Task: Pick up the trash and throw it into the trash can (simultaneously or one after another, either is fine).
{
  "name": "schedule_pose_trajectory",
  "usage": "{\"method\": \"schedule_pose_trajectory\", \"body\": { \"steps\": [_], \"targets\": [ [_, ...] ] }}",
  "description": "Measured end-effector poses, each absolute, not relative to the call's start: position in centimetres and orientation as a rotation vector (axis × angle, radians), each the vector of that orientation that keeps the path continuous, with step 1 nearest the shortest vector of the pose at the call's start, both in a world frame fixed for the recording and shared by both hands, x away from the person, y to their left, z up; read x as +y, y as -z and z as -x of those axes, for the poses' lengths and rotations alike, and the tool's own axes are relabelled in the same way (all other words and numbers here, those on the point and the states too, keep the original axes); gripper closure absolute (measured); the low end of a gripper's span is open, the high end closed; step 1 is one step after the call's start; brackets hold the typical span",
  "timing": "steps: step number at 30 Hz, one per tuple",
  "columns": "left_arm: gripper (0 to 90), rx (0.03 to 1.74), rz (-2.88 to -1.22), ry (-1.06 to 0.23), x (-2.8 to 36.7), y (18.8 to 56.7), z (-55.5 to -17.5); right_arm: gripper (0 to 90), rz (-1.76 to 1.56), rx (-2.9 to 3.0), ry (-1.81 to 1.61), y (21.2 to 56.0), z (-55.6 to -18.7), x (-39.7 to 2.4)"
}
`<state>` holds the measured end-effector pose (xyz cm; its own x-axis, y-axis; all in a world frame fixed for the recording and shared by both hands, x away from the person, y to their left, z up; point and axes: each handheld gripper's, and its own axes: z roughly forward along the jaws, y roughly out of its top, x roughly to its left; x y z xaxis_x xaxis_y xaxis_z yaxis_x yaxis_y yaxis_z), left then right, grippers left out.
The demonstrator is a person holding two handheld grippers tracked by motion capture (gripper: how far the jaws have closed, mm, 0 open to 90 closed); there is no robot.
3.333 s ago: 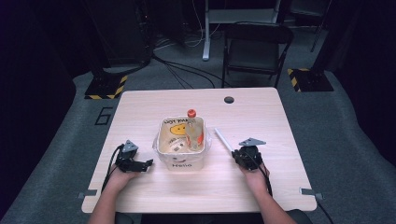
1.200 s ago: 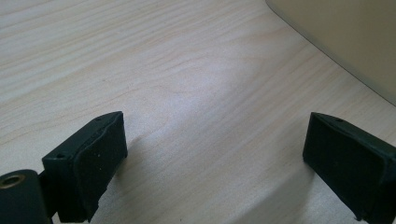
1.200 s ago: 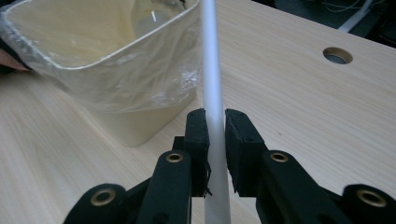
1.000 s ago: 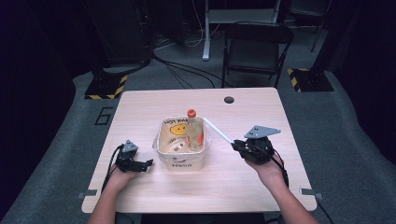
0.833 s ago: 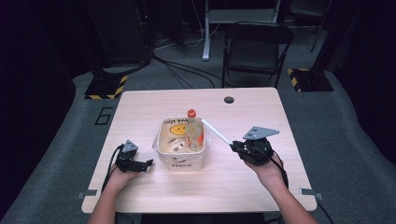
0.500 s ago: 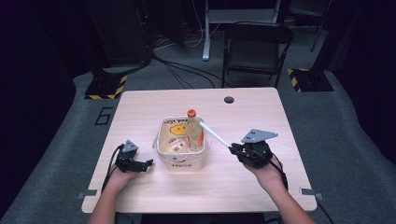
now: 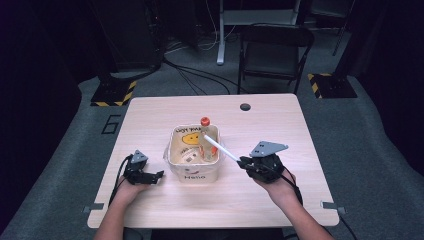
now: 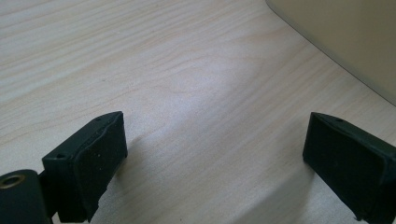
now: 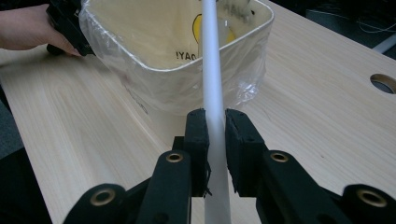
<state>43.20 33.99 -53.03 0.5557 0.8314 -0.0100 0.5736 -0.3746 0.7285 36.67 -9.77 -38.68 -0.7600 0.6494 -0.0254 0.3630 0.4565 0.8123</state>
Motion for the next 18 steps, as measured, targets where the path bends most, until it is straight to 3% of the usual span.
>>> {"method": "schedule_pose_trajectory", "body": {
  "steps": [18],
  "targets": [
    [6.1,1.124,-2.096,-0.471,34.0,53.0,-43.2,78.9,-0.804,2.411,-1.243,39.1,-37.4,-6.8]
  ]
}}
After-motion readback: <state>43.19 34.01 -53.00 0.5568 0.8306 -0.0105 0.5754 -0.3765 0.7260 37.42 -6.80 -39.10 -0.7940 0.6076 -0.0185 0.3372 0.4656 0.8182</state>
